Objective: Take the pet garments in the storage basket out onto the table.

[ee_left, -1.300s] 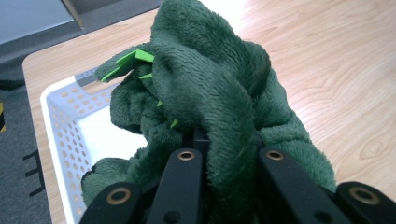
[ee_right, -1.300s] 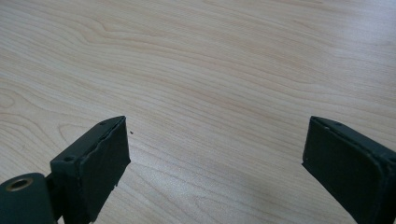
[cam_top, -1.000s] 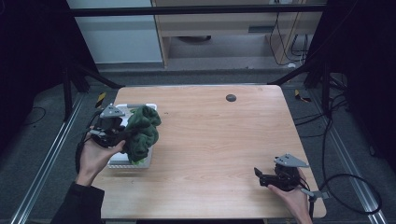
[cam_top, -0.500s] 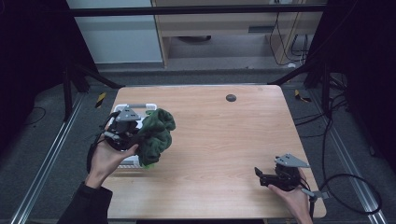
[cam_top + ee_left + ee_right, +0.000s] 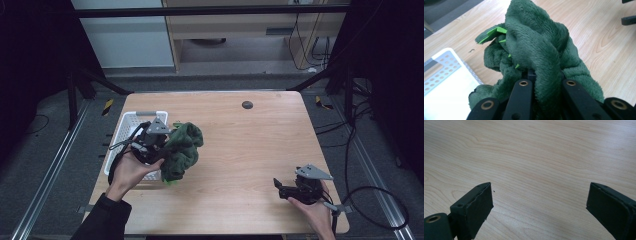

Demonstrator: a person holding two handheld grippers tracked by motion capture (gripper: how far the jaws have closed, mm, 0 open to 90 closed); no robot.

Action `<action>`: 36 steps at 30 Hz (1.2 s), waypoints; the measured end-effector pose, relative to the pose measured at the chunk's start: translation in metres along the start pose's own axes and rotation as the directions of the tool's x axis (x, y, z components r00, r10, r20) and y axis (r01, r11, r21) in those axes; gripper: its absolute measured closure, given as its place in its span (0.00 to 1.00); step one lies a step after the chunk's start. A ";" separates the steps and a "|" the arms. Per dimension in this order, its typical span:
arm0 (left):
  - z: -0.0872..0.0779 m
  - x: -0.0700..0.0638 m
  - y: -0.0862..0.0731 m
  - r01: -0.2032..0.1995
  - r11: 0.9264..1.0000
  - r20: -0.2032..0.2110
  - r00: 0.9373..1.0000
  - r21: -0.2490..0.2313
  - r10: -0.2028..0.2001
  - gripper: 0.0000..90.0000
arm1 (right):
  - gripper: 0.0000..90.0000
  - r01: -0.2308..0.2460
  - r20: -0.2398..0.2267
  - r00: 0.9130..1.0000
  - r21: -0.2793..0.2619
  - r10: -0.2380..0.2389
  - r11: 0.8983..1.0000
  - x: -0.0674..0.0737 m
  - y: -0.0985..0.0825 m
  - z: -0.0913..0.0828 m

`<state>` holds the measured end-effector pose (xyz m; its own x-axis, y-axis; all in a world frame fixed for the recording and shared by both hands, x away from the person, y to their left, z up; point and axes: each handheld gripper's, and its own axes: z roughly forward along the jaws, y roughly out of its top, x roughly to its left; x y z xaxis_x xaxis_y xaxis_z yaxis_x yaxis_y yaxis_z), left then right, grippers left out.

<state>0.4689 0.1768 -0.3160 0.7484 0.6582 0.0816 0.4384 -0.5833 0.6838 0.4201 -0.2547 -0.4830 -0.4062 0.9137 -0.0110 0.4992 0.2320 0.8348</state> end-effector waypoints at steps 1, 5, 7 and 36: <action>0.002 -0.001 0.001 -0.003 1.000 0.004 1.000 0.004 0.003 0.93 | 0.07 0.001 0.000 1.000 -0.001 -0.001 1.000 0.000 0.000 0.000; 0.008 -0.006 0.004 -0.014 1.000 0.018 1.000 0.009 0.014 0.93 | 0.07 -0.001 0.005 1.000 -0.002 0.001 1.000 0.000 0.000 0.000; 0.010 -0.008 0.006 -0.019 1.000 0.022 1.000 0.013 0.019 0.93 | 0.07 0.002 0.005 1.000 -0.002 -0.002 1.000 0.000 0.000 0.000; 0.066 -0.038 0.014 -0.101 0.990 0.097 0.991 0.096 0.092 0.93 | 0.07 0.002 0.021 1.000 -0.017 -0.002 1.000 -0.002 0.001 -0.002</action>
<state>0.4795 0.1121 -0.3569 0.8304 0.5523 0.0732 0.4059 -0.6899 0.5994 0.4200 -0.2571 -0.4810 -0.3906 0.9202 -0.0240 0.4851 0.2279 0.8443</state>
